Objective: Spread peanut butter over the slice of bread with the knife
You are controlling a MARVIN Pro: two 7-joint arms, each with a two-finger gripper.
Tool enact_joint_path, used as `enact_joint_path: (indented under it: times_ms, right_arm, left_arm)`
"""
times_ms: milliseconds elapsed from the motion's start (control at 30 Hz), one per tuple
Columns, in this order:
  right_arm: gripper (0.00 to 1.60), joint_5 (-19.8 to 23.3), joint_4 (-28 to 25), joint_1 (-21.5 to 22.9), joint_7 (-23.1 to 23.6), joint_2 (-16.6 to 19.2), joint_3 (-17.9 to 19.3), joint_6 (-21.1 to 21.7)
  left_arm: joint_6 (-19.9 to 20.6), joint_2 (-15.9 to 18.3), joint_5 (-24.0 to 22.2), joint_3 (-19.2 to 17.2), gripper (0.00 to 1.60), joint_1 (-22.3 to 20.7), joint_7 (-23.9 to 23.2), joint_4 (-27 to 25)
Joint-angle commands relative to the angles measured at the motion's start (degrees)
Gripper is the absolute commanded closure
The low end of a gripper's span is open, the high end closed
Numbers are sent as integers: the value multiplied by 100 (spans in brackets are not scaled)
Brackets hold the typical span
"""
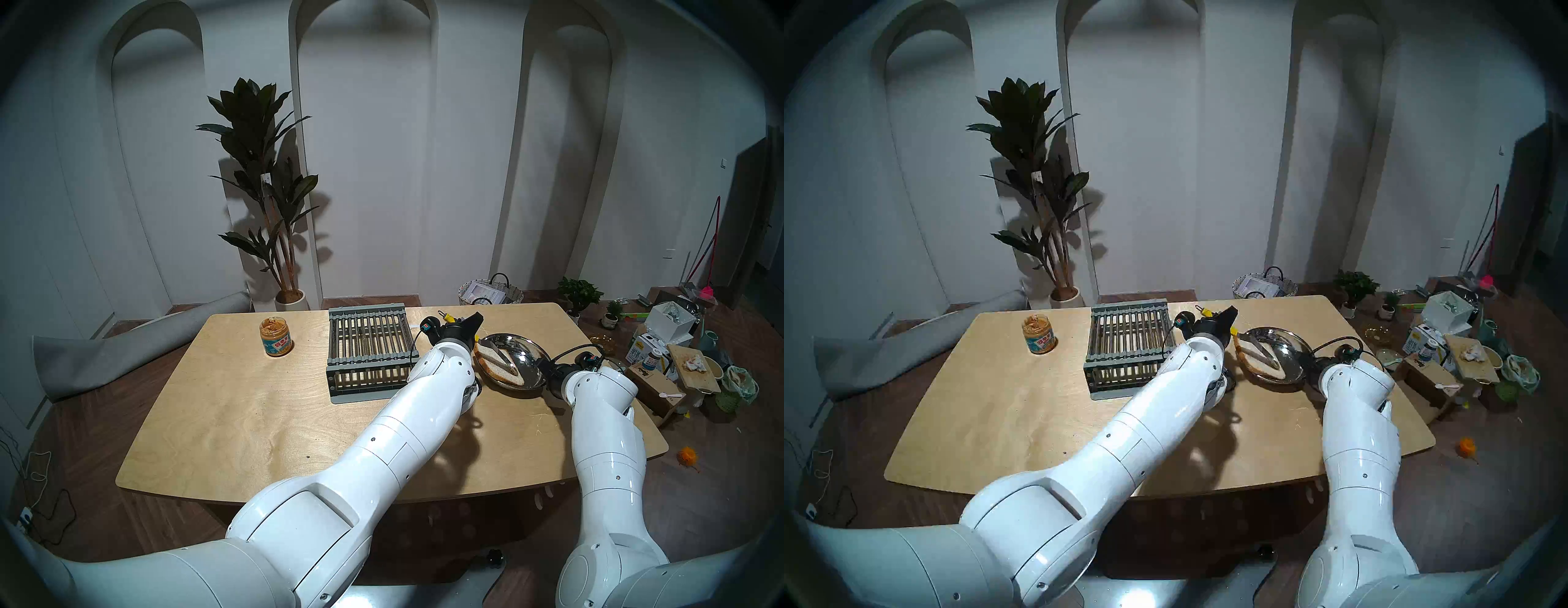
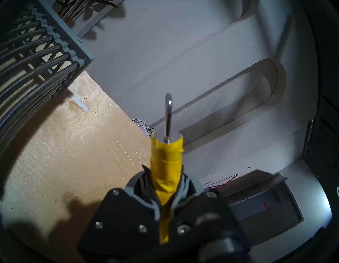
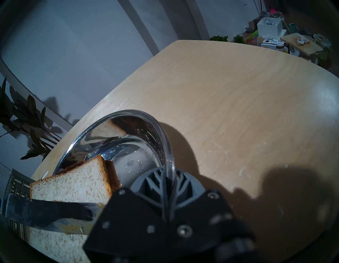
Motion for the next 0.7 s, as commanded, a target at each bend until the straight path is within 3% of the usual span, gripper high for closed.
enact_joint_path:
  times_ms: [0, 333, 667]
  right_arm:
    - [160, -7, 85, -12, 27, 17, -18, 4]
    - [160, 3, -174, -70, -36, -39, 5, 148]
    - [160, 14, -244, -111, -63, -51, 15, 156]
  left_arm:
    - [-65, -70, -6, -45, 160, -296, -257, 15]
    - [24, 37, -12, -104, 160, -223, -269, -40]
    - [18, 59, 127, -111, 160, -204, 319, -39]
